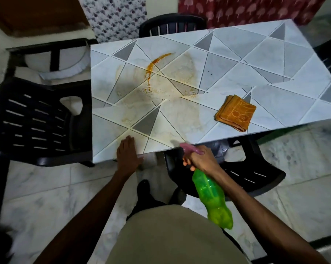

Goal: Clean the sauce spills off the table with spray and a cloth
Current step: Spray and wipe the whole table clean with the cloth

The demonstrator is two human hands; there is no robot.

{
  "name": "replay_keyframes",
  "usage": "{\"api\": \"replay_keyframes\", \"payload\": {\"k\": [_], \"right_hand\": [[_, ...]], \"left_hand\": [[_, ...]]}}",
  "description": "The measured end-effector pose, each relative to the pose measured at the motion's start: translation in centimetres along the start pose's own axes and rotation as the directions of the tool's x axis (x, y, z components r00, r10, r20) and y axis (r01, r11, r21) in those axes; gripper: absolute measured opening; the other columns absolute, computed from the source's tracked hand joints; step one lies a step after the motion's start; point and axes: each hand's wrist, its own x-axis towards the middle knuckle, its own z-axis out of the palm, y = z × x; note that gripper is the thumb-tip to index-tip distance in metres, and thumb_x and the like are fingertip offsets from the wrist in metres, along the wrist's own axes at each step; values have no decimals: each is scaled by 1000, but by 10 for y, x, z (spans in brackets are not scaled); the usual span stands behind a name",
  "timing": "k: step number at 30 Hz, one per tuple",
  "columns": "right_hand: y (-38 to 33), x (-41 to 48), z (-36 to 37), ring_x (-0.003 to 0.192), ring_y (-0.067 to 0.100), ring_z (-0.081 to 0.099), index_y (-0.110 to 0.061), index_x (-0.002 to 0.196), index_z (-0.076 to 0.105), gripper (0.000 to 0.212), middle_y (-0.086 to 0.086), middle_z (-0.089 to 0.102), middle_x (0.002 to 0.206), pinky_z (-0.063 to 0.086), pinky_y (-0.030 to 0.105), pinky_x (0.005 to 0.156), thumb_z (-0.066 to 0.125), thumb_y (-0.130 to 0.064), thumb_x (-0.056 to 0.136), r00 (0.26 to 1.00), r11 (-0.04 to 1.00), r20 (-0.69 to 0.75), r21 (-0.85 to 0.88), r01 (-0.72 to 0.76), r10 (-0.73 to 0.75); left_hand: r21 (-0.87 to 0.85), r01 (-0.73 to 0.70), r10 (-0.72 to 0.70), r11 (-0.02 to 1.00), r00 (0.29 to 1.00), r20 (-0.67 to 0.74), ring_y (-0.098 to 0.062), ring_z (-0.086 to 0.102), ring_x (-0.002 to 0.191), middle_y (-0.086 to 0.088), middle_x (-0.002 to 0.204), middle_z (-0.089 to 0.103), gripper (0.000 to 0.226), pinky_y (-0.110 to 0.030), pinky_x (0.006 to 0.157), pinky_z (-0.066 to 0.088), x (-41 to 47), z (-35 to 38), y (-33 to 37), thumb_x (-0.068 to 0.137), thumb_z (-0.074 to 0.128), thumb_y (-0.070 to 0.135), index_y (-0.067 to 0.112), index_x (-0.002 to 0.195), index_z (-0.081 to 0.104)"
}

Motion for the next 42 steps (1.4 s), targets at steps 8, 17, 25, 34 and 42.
{"api": "replay_keyframes", "payload": {"k": [8,17,25,34,42], "right_hand": [[-6,27,-53,49,24,60,-34,102,78,50,13,76,78,52,35,57,61,-12,61,948,935,-285,354,-31,140],[-24,15,-37,56,18,63,-23,113,77,66,9,79,92,51,29,55,62,-18,49,977,944,-153,317,-92,146],[-61,13,3,51,10,67,-28,111,77,37,-4,77,80,52,20,47,67,-12,78,979,988,-182,137,-66,91],[-108,28,-4,60,14,59,-23,109,75,35,11,77,92,53,34,59,59,0,87,948,905,-308,378,194,-75],[-121,56,-12,59,18,61,-24,116,76,49,11,77,91,53,28,56,60,-18,70,967,951,-252,288,107,-33]], "left_hand": [[-26,-41,41,999,999,-19,-36,25,145,-17,157,27,102,-46,118,24,9,-10,18,70,83,37,5,151,29],[32,-264,261,964,963,66,-31,25,146,-14,159,25,108,-39,118,21,46,-28,37,65,87,41,11,151,30],[-71,-289,295,955,951,95,-30,14,148,-7,162,16,105,-40,120,16,74,-46,25,70,82,48,13,152,28],[-103,-405,417,908,892,174,-26,7,150,-4,164,10,99,-40,119,13,121,-62,37,77,77,46,15,154,24],[-42,-407,408,912,899,159,-27,16,148,-9,161,20,102,-40,117,20,150,-68,60,73,80,45,9,152,25]]}}
